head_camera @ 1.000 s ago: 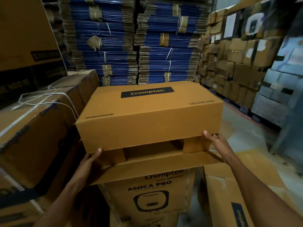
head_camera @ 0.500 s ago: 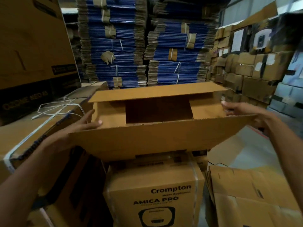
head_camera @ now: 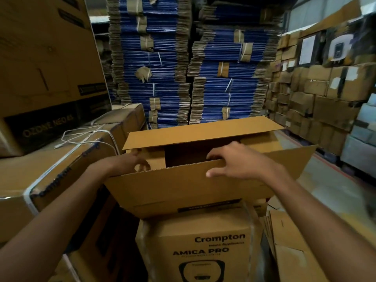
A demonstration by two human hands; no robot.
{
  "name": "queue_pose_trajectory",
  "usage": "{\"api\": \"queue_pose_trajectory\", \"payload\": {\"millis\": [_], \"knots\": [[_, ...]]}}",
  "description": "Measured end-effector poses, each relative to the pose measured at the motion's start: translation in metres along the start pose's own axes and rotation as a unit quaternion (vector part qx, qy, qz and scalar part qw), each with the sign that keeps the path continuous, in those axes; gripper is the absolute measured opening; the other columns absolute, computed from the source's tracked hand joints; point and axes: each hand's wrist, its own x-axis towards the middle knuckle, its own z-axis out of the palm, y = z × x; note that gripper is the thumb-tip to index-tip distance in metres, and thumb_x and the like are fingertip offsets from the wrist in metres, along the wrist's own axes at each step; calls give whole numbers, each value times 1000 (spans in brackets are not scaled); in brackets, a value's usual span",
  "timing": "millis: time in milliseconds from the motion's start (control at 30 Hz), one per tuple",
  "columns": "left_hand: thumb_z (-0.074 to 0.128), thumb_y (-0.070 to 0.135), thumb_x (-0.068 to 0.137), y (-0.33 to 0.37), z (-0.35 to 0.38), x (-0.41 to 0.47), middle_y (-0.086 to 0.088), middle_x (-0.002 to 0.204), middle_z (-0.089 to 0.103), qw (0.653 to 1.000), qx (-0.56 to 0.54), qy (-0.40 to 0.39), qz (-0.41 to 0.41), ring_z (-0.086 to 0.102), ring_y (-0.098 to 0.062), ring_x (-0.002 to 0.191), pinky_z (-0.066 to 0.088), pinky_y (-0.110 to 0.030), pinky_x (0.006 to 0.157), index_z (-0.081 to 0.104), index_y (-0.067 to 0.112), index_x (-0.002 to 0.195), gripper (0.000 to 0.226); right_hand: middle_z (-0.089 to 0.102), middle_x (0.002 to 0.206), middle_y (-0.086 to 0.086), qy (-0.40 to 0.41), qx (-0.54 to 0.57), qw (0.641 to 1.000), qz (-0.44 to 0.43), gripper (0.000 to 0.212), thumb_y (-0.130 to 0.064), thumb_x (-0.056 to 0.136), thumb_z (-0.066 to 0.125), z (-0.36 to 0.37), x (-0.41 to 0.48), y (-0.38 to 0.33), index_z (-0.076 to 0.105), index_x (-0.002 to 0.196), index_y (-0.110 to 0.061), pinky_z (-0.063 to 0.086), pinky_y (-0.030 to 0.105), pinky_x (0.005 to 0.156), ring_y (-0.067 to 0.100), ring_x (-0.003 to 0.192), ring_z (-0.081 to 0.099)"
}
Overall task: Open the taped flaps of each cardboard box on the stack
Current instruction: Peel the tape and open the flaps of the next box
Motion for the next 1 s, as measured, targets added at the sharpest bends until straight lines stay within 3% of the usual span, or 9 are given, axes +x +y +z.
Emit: {"api": "queue_pose_trajectory", "payload": {"millis": [133,333,433,600,767,833,900,967,1000], "knots": [[54,34,104,27,-11,9,5,165,26,999,8,-24,22,31,-24,149,30,-45,119,34,36,156,56,71,114,-5,87,-111,990,-30,64,-68,91,55,25,6,-19,52,143,-31,49,36,97,14,108,65],[34,30,111,59,-2,38,5,171,4,993,111,-50,2,6,-25,157,9,-52,125,40,31,154,43,72,103,-5,122,-130,984,-28,70,-74,89,46,33,-6,-15,52,143,-31,52,28,82,11,96,68],[39,39,108,67,-5,30,-3,170,11,988,157,-3,10,21,-30,153,25,-53,122,41,28,153,47,73,104,-4,120,-122,985,-21,71,-73,90,45,32,-12,-15,49,146,-31,52,29,85,11,98,69],[46,36,106,62,-2,7,-5,168,3,988,148,53,-7,42,-39,139,42,-50,112,41,30,154,49,73,105,-2,106,-124,987,-15,70,-72,89,47,29,-13,-21,50,147,-32,52,34,91,13,100,70],[58,53,96,57,8,-5,2,157,15,982,132,134,-3,51,-31,122,51,-46,100,63,29,127,39,74,97,-6,139,-126,982,-34,63,-71,92,44,46,-18,-18,57,139,-31,53,29,81,10,87,70],[62,57,93,57,14,-6,3,151,20,978,130,164,-13,47,-33,122,50,-46,99,70,28,115,37,76,88,-6,188,-122,972,-71,54,-66,90,57,60,-20,-15,69,125,-28,55,28,68,9,75,72],[69,50,90,53,16,-9,2,147,27,968,101,229,-23,47,-30,120,52,-43,95,72,22,94,28,69,63,-8,269,-142,946,-112,42,-59,77,78,72,-19,-12,80,97,-23,49,24,48,8,49,64],[77,32,85,42,11,-18,1,147,29,955,31,293,-31,48,-19,112,52,-33,88,64,23,77,18,60,51,-9,301,-145,935,-120,36,-52,66,87,74,-18,-10,79,81,-20,45,22,43,7,37,55],[79,22,83,35,8,-24,1,151,25,949,-16,313,-42,46,-14,109,51,-27,83,61,23,79,18,59,50,-9,314,-140,931,-122,35,-51,66,88,76,-17,-8,78,78,-20,46,23,43,7,36,53]]}}
